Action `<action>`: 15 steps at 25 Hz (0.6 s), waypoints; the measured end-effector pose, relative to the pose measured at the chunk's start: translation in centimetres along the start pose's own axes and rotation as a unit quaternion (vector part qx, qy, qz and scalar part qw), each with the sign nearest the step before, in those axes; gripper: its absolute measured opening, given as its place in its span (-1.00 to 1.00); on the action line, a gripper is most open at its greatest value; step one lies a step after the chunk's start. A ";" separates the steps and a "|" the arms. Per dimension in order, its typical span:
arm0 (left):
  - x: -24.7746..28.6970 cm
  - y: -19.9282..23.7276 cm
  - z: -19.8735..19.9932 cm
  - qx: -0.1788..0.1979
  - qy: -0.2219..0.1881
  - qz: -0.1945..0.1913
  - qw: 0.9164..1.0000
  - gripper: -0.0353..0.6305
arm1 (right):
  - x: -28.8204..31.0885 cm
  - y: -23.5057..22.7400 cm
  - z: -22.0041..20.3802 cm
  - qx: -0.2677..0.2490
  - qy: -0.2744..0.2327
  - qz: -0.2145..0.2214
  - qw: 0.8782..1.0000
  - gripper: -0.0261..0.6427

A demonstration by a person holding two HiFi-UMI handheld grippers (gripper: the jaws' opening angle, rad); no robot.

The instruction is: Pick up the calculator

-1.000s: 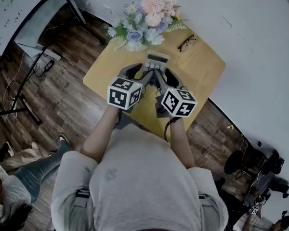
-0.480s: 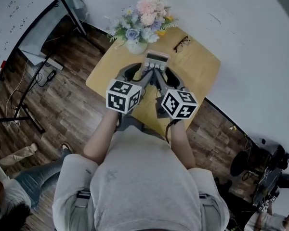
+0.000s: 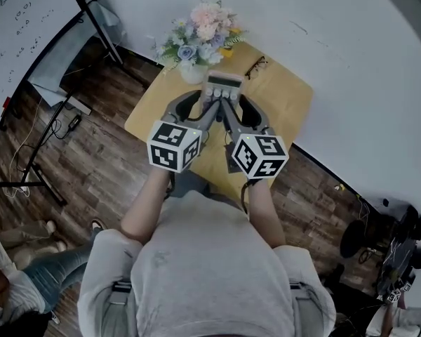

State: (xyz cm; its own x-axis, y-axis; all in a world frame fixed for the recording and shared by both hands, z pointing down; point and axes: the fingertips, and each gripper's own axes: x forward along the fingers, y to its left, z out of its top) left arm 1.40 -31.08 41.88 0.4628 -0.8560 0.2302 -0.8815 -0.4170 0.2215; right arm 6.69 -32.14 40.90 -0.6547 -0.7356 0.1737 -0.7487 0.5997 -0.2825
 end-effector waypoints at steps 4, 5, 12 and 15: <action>-0.8 -0.5 1.8 0.020 -0.021 0.003 1.000 -0.33 | -0.6 0.8 1.7 -0.014 -0.024 0.002 1.000 -0.36; -0.9 -0.6 2.2 0.024 -0.025 0.003 0.999 -0.33 | -0.8 1.0 2.2 -0.017 -0.030 0.003 0.999 -0.36; -1.5 -1.2 4.7 0.036 -0.049 -0.007 0.998 -0.33 | -1.4 1.9 4.7 -0.042 -0.061 -0.002 0.997 -0.36; -1.8 -1.2 5.6 0.042 -0.056 -0.012 0.997 -0.33 | -1.5 2.3 5.6 -0.051 -0.072 -0.006 0.996 -0.36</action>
State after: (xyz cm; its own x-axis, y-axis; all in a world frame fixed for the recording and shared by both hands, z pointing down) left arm 1.11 -30.73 35.86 0.4755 -0.8718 0.1179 -0.8768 -0.4589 0.1437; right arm 6.51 -31.37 34.70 -0.6290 -0.7764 0.0382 -0.7683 0.6135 -0.1825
